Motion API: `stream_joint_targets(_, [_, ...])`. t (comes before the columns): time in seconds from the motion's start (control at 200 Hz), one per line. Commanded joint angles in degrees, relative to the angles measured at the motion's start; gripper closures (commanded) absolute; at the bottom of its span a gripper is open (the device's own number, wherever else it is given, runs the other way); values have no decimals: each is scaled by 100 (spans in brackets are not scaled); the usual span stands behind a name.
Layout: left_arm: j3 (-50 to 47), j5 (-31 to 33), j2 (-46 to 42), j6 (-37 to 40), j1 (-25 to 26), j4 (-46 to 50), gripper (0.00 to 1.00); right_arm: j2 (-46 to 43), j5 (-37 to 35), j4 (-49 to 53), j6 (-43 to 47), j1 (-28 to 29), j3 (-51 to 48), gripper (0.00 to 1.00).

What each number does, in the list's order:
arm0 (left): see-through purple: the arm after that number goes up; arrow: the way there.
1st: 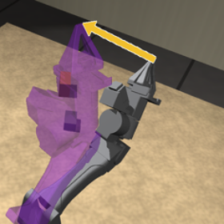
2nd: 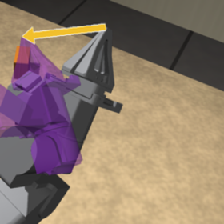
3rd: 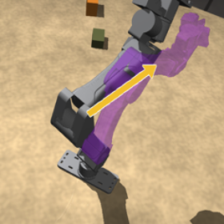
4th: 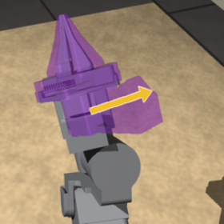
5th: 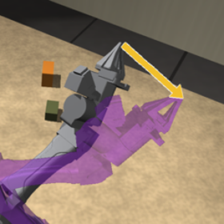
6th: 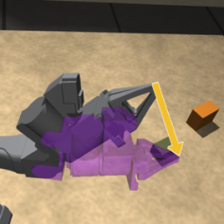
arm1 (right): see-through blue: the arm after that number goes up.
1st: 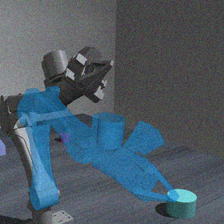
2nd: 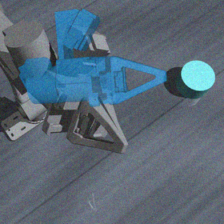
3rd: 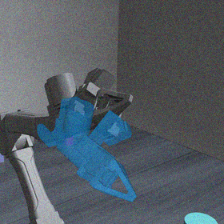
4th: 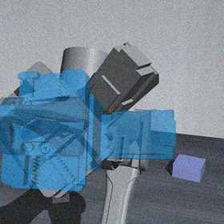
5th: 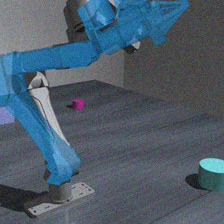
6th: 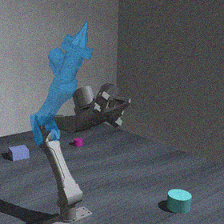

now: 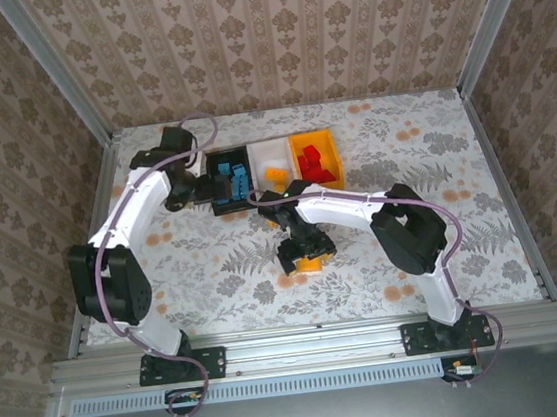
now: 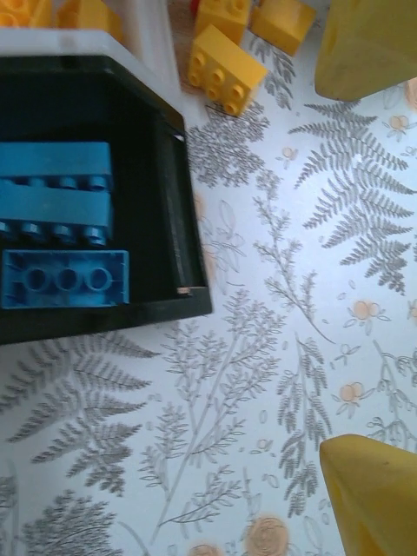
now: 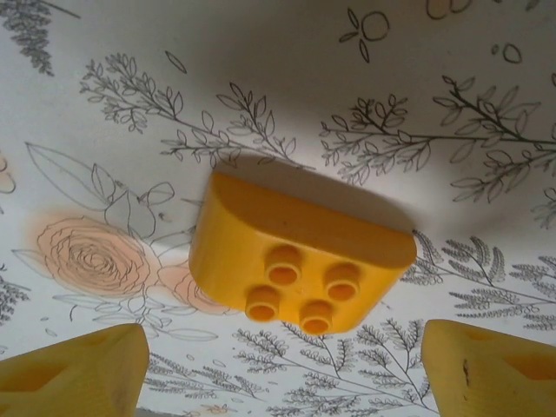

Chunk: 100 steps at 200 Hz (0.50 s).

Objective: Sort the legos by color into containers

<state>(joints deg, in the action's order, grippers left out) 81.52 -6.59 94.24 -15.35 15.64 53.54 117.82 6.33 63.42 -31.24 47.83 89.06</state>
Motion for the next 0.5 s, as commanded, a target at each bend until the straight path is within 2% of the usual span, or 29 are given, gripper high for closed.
stream_joint_targets(0.0, [-162, -10, -189, 71, -67, -13, 0, 247, -107, 258, -58, -14, 223, 17])
stream_joint_targets(0.18, [-112, 105, -344, 164, -79, 82, 0, 389, -397, 366, -490, -28, 270, 18])
stream_joint_targets(0.36, [-36, 134, -415, 180, -78, 242, 0, 518, -364, 250, -858, -35, 252, 20])
stream_joint_targets(0.495, [-13, 131, -361, 200, -69, 298, 0, 503, -225, 77, -936, -42, 83, 29])
